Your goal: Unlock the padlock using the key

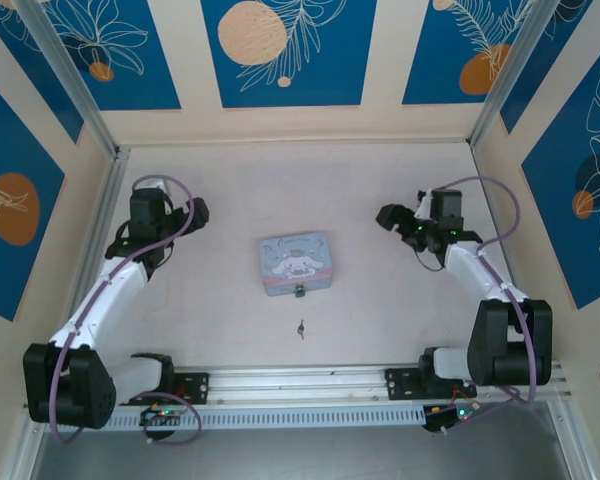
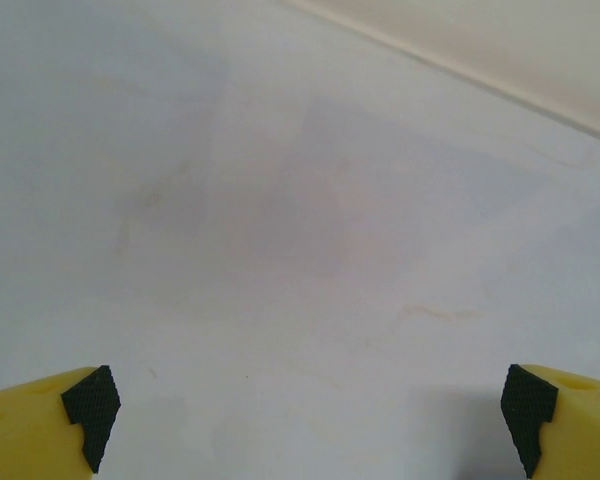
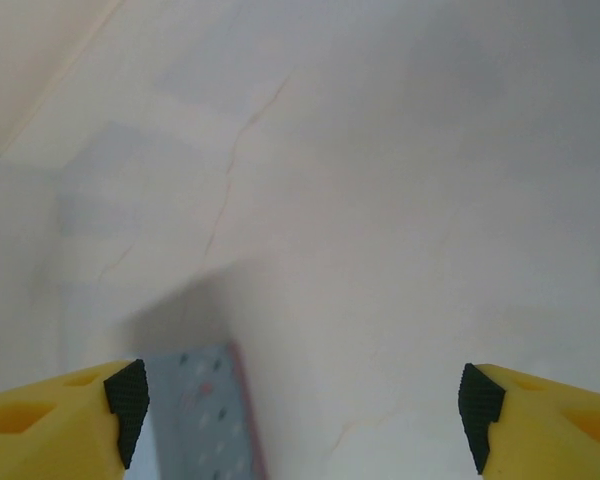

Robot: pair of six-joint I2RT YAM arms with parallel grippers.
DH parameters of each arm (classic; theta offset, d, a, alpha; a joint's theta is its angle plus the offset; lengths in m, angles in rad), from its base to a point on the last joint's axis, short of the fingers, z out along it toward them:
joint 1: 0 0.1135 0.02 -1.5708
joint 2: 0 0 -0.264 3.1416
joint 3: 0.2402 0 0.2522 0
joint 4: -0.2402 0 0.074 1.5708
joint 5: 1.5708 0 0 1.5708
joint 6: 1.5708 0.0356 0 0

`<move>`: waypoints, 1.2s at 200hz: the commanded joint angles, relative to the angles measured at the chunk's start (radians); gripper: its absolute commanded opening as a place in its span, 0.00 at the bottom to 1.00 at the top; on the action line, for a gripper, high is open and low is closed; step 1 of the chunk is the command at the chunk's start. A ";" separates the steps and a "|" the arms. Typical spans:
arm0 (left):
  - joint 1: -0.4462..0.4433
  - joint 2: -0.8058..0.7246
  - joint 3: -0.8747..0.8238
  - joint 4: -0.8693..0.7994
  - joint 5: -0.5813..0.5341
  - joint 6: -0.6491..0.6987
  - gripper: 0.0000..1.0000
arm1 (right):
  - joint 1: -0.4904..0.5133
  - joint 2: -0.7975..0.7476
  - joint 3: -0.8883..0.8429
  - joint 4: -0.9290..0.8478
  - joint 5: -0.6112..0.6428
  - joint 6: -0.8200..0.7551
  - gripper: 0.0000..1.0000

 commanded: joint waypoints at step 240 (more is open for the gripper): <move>-0.286 0.491 0.086 0.305 0.404 -0.368 0.99 | 0.581 0.262 0.169 -0.001 0.281 0.374 0.74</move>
